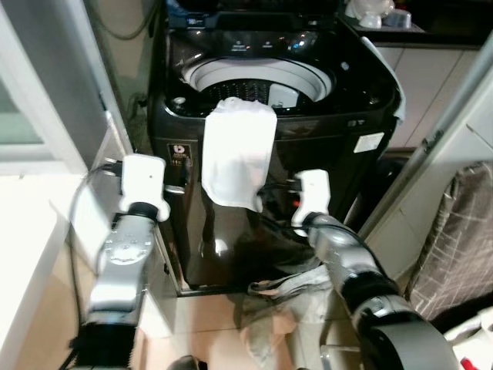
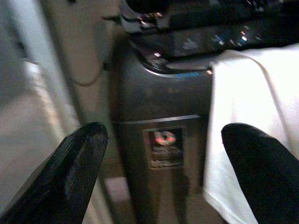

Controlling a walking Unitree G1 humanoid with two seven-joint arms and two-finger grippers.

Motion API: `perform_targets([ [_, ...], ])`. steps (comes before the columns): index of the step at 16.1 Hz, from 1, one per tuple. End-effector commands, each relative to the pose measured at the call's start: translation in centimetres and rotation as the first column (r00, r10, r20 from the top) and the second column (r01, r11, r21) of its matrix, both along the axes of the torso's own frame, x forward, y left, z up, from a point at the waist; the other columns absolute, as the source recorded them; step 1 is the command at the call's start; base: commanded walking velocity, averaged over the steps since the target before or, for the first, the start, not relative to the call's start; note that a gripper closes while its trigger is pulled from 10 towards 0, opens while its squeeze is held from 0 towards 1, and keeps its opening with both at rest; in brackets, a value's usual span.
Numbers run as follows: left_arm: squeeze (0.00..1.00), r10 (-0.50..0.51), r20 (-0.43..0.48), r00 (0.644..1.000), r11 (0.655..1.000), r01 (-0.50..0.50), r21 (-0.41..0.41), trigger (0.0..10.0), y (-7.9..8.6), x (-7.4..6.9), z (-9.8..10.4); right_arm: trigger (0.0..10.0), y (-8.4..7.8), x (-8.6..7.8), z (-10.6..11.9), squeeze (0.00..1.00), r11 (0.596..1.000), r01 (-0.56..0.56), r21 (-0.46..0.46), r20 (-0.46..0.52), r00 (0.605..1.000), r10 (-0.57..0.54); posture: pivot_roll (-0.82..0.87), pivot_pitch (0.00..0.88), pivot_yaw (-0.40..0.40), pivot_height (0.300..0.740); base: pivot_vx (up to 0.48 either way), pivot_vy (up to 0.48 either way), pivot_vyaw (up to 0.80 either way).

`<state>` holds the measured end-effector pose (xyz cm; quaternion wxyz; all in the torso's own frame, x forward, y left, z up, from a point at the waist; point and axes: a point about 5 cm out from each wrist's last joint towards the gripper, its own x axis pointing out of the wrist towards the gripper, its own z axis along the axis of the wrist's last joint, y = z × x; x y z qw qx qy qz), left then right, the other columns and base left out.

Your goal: Clothes washing

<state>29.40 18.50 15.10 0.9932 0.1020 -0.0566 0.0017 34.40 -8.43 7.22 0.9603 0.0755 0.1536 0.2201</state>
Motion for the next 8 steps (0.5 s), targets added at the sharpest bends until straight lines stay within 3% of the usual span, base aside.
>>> perform_targets([
  [1, 0.0, 0.032, 0.021, 0.999, 0.999, -0.032, 0.008, 10.0, 1.3, -1.0, 1.0, 10.0, 0.9, 0.3, 0.3, 0.0, 0.999, -0.048, -0.009, -0.029, 0.998, 0.047, 0.11, 0.045, -0.086, 0.731, 0.0, 0.0, 0.0],
  [3, 0.0, 0.075, 0.006, 0.997, 0.997, -0.075, -0.001, 10.0, 2.5, -2.2, 0.9, 10.0, 1.6, 0.3, 0.2, 0.0, 0.997, -0.078, -0.026, -0.044, 0.996, 0.076, 0.12, 0.071, -0.096, 0.731, 0.0, 0.0, 0.0],
  [5, 0.0, 0.121, -0.015, 0.992, 0.992, -0.121, 0.023, 10.0, 3.6, -4.0, 1.1, 10.0, 2.9, 0.5, 0.2, 0.0, 0.996, -0.079, -0.047, -0.064, 0.995, 0.076, 0.17, 0.159, -0.1, 0.731, 0.0, 0.0, 0.0],
  [8, 0.0, 0.178, -0.052, 0.983, 0.984, -0.176, 0.033, 10.0, 4.3, -6.3, 1.1, 10.0, 4.9, 0.7, 0.8, 0.0, 0.992, -0.093, -0.091, -0.061, 0.994, 0.087, 0.23, 0.226, -0.077, 0.731, 0.0, 0.0, 0.0],
])
